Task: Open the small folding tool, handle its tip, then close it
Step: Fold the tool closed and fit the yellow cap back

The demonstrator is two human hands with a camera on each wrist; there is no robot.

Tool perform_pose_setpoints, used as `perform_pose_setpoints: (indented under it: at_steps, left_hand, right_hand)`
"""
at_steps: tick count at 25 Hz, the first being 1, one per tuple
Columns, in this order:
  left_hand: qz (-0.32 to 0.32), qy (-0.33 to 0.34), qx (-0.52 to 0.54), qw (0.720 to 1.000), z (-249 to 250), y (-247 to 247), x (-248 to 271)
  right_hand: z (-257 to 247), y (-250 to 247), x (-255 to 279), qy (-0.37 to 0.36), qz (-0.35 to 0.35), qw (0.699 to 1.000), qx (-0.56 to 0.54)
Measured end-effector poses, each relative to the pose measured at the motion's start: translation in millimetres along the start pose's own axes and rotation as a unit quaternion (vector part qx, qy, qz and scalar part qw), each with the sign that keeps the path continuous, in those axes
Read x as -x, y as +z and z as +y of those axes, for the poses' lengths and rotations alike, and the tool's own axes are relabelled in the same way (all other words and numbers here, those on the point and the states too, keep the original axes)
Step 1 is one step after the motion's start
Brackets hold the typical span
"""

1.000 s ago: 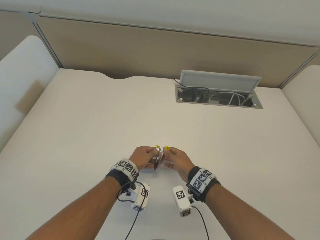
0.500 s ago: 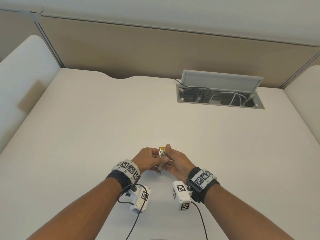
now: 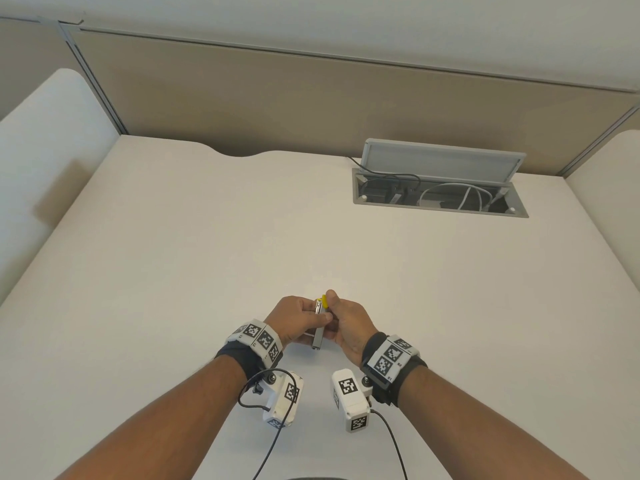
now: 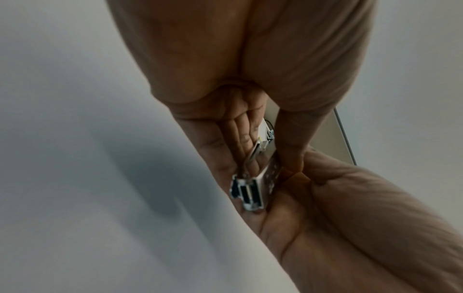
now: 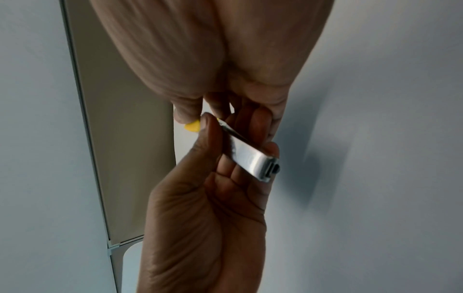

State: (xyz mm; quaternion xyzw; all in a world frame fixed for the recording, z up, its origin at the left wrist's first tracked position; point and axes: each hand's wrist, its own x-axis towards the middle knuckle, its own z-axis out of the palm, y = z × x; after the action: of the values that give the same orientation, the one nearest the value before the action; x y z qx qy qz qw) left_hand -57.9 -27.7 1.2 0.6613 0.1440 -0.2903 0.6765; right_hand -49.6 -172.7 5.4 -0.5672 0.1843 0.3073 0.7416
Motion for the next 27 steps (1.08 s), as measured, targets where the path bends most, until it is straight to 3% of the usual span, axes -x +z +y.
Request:
perform_pose_setpoints:
  at_steps: [27]
  left_hand:
    - [0.022,-0.015,-0.021,0.999,3.9,8.7,4.5]
  right_hand:
    - [6.5,-0.3,-2.8,-0.021,0.055,0.997,0.04]
